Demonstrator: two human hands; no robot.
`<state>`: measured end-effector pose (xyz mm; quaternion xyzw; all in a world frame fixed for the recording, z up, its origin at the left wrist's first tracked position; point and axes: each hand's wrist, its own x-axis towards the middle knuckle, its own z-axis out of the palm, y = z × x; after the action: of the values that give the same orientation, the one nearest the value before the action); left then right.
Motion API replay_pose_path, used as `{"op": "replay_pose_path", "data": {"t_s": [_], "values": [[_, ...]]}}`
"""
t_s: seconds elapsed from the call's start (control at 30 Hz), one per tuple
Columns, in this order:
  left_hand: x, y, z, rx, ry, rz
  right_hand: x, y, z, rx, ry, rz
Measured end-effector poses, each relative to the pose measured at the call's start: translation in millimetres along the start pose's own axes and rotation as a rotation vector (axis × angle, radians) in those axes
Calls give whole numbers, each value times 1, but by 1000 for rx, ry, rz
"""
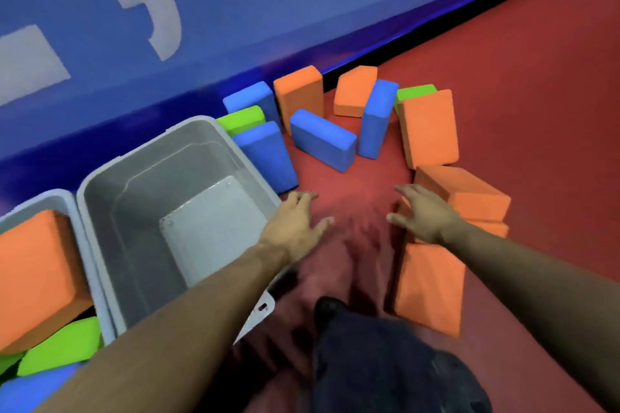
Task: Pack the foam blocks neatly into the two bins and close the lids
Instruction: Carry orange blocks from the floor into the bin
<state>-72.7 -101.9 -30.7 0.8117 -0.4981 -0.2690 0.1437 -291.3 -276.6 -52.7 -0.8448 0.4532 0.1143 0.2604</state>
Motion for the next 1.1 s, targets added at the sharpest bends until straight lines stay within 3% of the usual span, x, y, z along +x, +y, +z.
{"op": "replay_pose_path", "data": {"t_s": [0.2,0.37,0.47,0.63,0.87,1.0,1.03,1.1], "values": [[45,35,93,-186,-248,-53,-18,94,52,239,-65,379],[76,39,170,-301,-414,-185,-30,132,111,601,-69,744],[82,32,210,-307,-517,-218,-33,137,146,833,4,863],[56,14,262,-500,-660,-427,-32,133,186,975,44,900],[49,-12,263,-914,-580,-797,-26,115,186,1113,-3,646],[53,-20,256,-1008,-371,-762,-19,109,169,1051,-79,626],[53,-17,247,-1030,-301,-753,-16,107,165,1009,-112,622],[58,-15,234,-1075,-194,-778,-12,105,159,655,-146,557]]}}
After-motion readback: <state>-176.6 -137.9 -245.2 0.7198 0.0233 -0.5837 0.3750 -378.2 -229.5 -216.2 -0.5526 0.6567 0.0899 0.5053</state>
